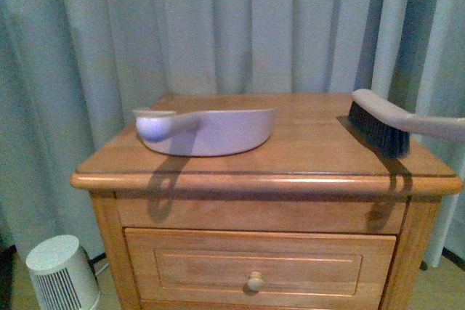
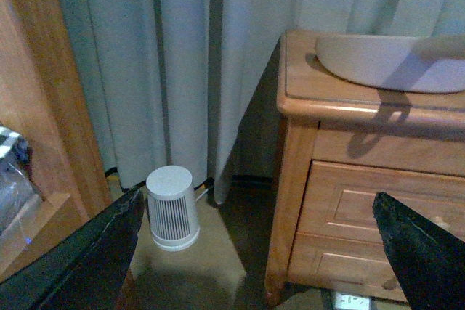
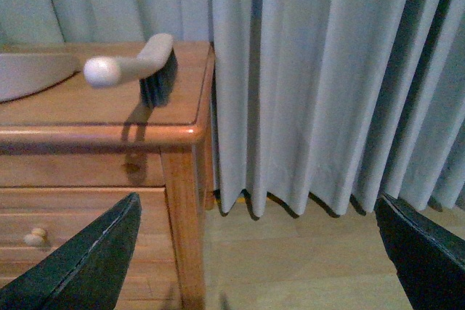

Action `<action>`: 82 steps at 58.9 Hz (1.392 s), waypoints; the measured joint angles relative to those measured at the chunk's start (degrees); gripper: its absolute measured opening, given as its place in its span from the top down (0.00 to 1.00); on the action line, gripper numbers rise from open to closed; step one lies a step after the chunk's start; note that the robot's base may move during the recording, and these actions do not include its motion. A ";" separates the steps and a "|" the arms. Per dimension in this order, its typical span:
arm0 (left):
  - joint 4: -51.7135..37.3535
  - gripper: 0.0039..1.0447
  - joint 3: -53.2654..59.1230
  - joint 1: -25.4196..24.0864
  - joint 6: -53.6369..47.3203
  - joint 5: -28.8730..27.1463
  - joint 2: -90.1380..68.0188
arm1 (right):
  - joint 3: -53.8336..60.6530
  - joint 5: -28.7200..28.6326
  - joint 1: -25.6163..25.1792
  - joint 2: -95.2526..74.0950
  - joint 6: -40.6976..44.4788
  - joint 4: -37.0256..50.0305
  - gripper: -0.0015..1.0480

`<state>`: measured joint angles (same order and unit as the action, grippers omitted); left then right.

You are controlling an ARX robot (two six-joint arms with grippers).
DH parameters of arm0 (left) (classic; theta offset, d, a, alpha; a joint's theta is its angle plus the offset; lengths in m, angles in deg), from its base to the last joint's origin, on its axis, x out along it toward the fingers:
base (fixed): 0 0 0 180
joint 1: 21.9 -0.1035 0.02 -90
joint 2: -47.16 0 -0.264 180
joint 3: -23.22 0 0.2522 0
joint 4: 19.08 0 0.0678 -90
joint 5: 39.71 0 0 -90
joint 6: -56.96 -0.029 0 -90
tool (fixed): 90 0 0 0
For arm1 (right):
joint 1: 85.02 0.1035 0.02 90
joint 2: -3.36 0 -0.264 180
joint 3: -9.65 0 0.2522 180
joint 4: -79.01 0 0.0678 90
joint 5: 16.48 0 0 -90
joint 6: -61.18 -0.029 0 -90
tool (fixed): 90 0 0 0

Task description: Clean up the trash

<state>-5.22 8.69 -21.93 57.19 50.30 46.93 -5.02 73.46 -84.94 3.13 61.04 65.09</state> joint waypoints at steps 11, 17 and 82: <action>0.07 0.07 -0.02 0.02 0.26 -0.09 -0.09 | 0.00 0.00 0.00 0.00 -0.02 0.00 0.07; -1.66 0.07 -2.19 0.26 3.67 1.55 -8.28 | 0.00 0.00 0.00 0.00 0.00 0.02 0.07; 22.05 0.07 -79.38 28.41 4.33 -18.18 -100.54 | 0.00 0.00 0.00 0.00 0.00 0.02 0.07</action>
<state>16.83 -70.70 6.48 61.52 32.12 -53.62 -5.02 73.46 -84.94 3.13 61.04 65.11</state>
